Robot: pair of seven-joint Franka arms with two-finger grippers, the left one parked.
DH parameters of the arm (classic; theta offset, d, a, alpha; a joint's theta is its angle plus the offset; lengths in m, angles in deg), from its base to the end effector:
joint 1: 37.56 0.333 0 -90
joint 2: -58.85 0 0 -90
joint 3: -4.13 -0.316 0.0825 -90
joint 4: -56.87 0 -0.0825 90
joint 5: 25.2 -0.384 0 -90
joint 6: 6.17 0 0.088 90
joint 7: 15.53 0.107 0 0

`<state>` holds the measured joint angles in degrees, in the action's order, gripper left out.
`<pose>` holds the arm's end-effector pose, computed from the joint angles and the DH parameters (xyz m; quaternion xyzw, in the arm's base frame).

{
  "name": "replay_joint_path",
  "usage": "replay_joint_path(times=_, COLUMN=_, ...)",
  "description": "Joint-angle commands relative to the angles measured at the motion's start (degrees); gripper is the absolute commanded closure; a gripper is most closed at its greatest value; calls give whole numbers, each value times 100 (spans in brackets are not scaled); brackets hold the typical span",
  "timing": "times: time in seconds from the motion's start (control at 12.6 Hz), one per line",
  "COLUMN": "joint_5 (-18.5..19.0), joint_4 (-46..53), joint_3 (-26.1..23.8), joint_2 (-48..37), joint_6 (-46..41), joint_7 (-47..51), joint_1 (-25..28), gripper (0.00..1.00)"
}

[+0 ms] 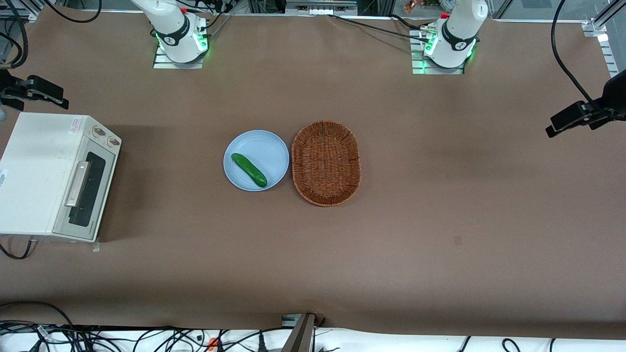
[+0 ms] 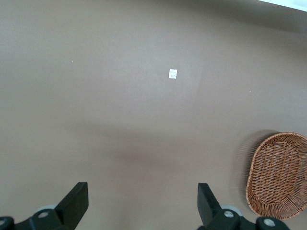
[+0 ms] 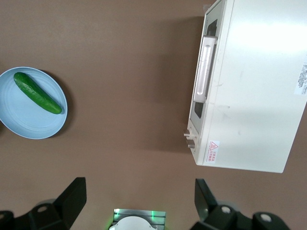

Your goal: Open oven door with right arm only

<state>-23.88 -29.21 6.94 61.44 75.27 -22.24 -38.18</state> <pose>0.5514 -0.0351 0.6192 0.9976 0.0275 -0.0639 0.0070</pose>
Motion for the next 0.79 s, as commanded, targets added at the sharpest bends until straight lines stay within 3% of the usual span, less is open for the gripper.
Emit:
replay_joint_path(times=0.0, joint_5=-105, joint_4=83, joint_3=-52, joint_2=5, joint_6=-40, joint_7=73, joint_1=-53, gripper=0)
replay_joint_path(times=0.71, joint_5=-96, joint_4=48, joint_3=-61, joint_2=22, joint_6=-128, joint_7=-15, joint_1=-44, gripper=0)
